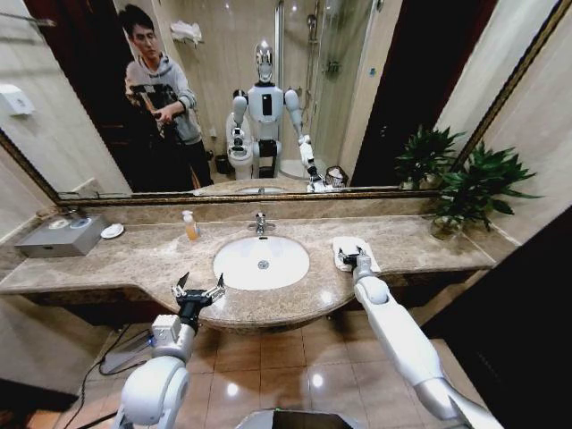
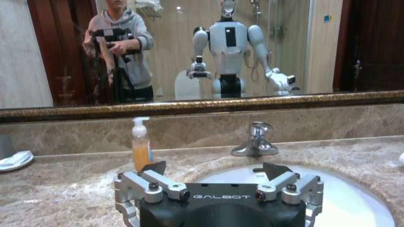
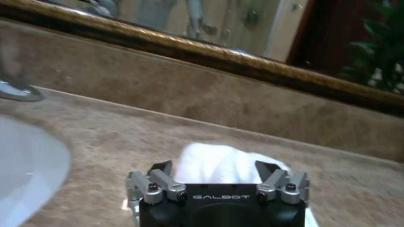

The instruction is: Pick up the towel from the sink counter and wipe the mirror surface.

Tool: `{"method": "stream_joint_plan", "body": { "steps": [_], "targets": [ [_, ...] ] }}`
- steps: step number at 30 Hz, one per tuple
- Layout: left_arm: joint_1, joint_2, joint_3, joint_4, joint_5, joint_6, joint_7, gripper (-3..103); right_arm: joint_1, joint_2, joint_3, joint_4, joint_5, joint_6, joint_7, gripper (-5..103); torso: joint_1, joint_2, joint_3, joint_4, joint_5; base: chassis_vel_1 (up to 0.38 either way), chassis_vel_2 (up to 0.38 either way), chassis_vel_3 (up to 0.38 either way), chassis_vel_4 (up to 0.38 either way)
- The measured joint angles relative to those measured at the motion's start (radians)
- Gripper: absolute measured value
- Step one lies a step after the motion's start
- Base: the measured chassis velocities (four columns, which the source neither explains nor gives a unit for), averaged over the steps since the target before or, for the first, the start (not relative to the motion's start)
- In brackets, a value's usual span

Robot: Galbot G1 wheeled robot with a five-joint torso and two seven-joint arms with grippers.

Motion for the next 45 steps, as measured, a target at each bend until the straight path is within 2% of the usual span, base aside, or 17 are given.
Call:
{"method": "stream_joint_plan", "body": {
  "steps": [1, 3, 5, 10, 18, 28, 33, 34, 36, 37, 41, 42, 44, 45],
  "targets": [
    [0.0, 0.0, 0.0, 0.0, 0.0, 0.0, 0.0, 100, 0.0, 0.0, 0.0, 0.0, 0.0, 0.0, 0.0, 84, 0.0, 0.0, 0.0, 0.0, 0.0, 0.0, 0.0, 0.0, 0.0],
    [0.0, 0.0, 0.0, 0.0, 0.0, 0.0, 0.0, 100, 0.003, 0.008, -0.011, -0.008, 0.0, 0.004, -0.01, 95, 0.0, 0.0, 0.0, 0.0001, 0.0, 0.0, 0.0, 0.0, 0.0],
    [0.0, 0.0, 0.0, 0.0, 0.0, 0.0, 0.0, 100, 0.011, 0.016, -0.014, -0.028, 0.012, 0.0, -0.011, 100, 0.0, 0.0, 0.0, 0.0001, 0.0001, 0.0, 0.0, 0.0, 0.0],
    [0.0, 0.0, 0.0, 0.0, 0.0, 0.0, 0.0, 100, 0.033, 0.016, -0.003, -0.061, 0.066, -0.031, 0.013, 100, 0.0, 0.0, 0.0, 0.0001, 0.0, 0.0, 0.0, 0.0, 0.0],
    [0.0, 0.0, 0.0, 0.0, 0.0, 0.0, 0.0, 100, 0.037, -0.011, 0.024, -0.085, 0.098, -0.062, 0.036, 100, 0.0, 0.0, 0.0, 0.0, -0.0001, 0.0, 0.0, 0.0, 0.0],
    [0.0, 0.0, 0.0, 0.0, 0.0, 0.0, 0.0, 100, 0.041, -0.003, 0.009, -0.074, 0.151, -0.102, 0.062, 100, 0.0, 0.0, 0.0, 0.0, -0.0001, 0.0, 0.0, 0.0, 0.0],
    [0.0, 0.0, 0.0, 0.0, 0.0, 0.0, 0.0, 100, 0.058, -0.013, -0.014, -0.064, 0.243, -0.158, 0.091, 100, 0.0, 0.0, 0.0, 0.0, -0.0001, 0.0, 0.0, 0.0, 0.0],
    [0.0, 0.0, 0.0, 0.0, 0.0, 0.0, 0.0, 100, 0.069, -0.027, -0.032, -0.049, 0.314, -0.194, 0.119, 100, 0.0, 0.0, 0.0, 0.0001, 0.0001, 0.0, 0.0, 0.0, 0.0],
    [0.0, 0.0, 0.0, 0.0, 0.0, 0.0, 0.0, 100, 0.08, -0.045, -0.049, -0.033, 0.372, -0.231, 0.143, 100, 0.0, 0.0, 0.0, 0.0001, 0.0001, 0.0, 0.0, 0.0, 0.0],
    [0.0, 0.0, 0.0, 0.0, 0.0, 0.0, 0.0, 100, 0.08, -0.045, -0.049, -0.033, 0.372, -0.231, 0.143, 100, 0.0, 0.0, 0.0, 0.0001, 0.0001, 0.0, 0.0, 0.0, 0.0],
    [0.0, 0.0, 0.0, 0.0, 0.0, 0.0, 0.0, 100, 0.11, -0.089, -0.098, -0.014, 0.477, -0.293, 0.19, 102, 0.0, 0.0, 0.0, 0.0, 0.0, 0.0, 0.0, 0.0, 0.0],
    [0.0, 0.0, 0.0, 0.0, 0.0, 0.0, 0.0, 100, 0.118, -0.096, -0.107, -0.014, 0.486, -0.298, 0.192, 98, 0.0, 0.0, 0.0, 0.0, 0.0001, 0.0, 0.0, 0.0, 0.0],
    [0.0, 0.0, 0.0, 0.0, 0.0, 0.0, 0.0, 100, 0.123, -0.098, -0.112, -0.016, 0.489, -0.299, 0.193, 98, 0.0, 0.0, 0.0, 0.0, 0.0001, 0.0, 0.0, 0.0, 0.0],
    [0.0, 0.0, 0.0, 0.0, 0.0, 0.0, 0.0, 100, 0.135, -0.102, -0.121, -0.025, 0.494, -0.302, 0.194, 88, 0.0, 0.0, 0.0, 0.0001, -0.0001, 0.0, 0.0, 0.0, 0.0]
  ]
}}
